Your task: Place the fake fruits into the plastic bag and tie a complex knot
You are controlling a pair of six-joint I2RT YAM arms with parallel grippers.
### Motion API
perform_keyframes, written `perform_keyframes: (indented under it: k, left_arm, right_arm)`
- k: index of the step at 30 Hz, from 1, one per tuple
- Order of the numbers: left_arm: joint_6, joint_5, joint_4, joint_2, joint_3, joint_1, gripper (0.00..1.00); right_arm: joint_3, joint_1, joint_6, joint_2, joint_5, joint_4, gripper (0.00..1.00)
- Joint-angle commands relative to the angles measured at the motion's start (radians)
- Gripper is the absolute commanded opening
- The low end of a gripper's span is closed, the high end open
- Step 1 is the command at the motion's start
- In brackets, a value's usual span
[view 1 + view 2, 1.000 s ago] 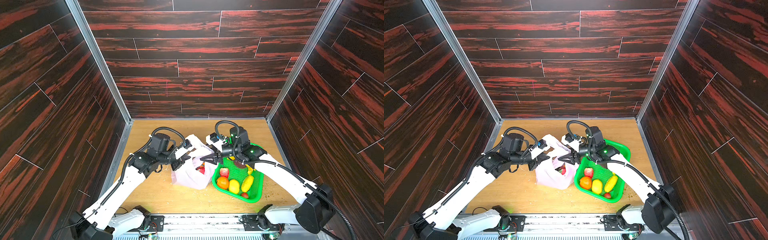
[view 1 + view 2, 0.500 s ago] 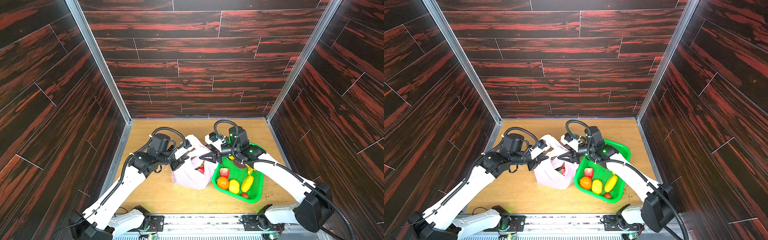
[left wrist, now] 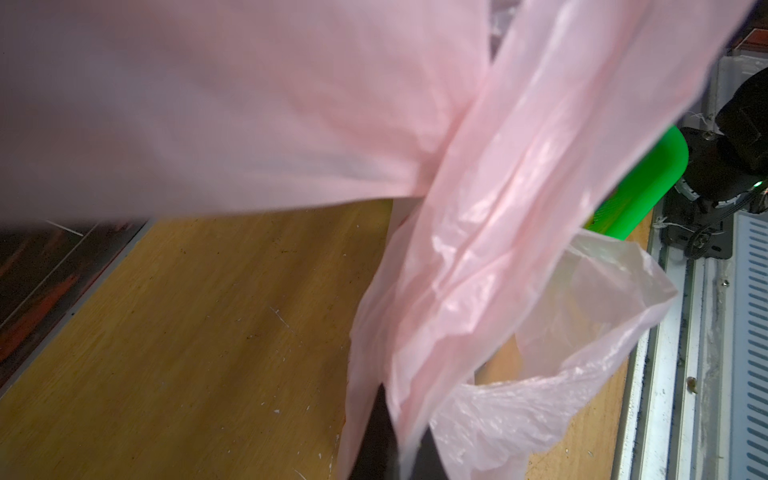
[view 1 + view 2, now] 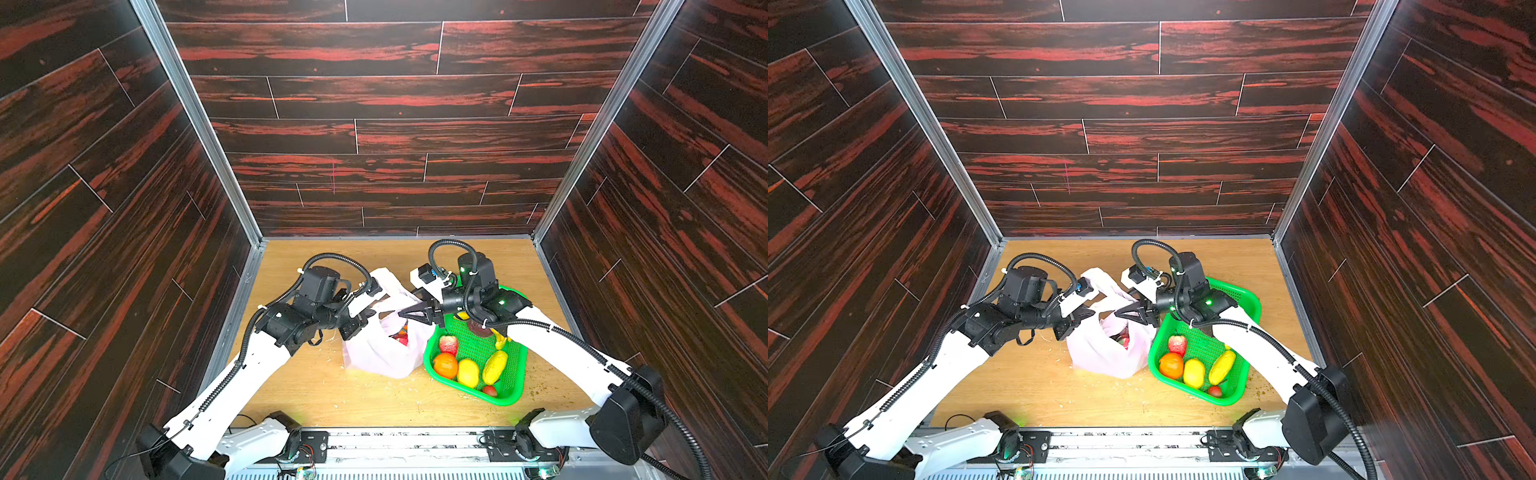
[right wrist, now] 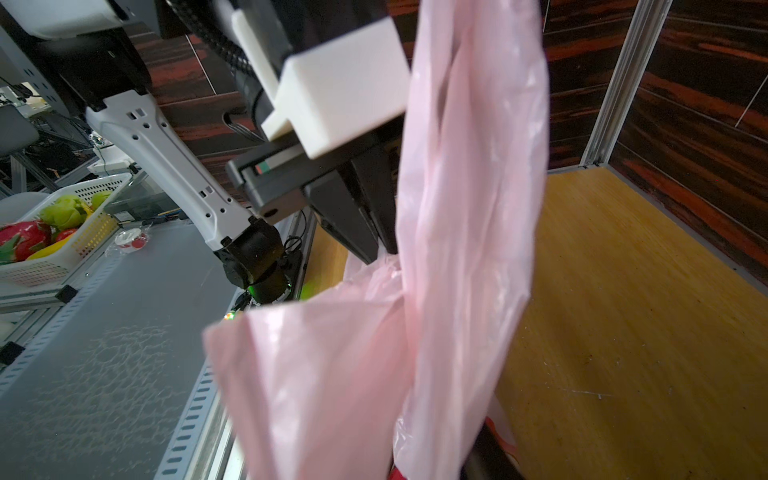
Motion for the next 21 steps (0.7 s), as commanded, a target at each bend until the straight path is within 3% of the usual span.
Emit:
perform_keyframes:
  k: [1,6,11,17,21]
  left_arm:
    - [0.004,-0.004,-0.027,-0.002,0.032,-0.003,0.0]
    - [0.003,0.011,-0.024,0.004,0.036,-0.003,0.0]
    - [0.003,0.007,-0.024,0.006,0.038,-0.003,0.0]
    - [0.004,-0.011,-0.022,-0.005,0.035,-0.003,0.0]
    - [0.002,-0.032,-0.026,-0.005,0.038,-0.003,0.0]
  right_arm:
    - [0.021,0.008,0.001,0.002,-0.035,0.012,0.38]
    - [0.02,0.016,0.004,0.007,-0.025,0.017,0.44]
    - [0.031,0.021,0.013,0.019,-0.026,0.031,0.43]
    - [0.041,0.023,0.01,0.026,-0.019,0.018,0.25]
    - [0.042,0.023,0.007,0.024,-0.009,0.011,0.0]
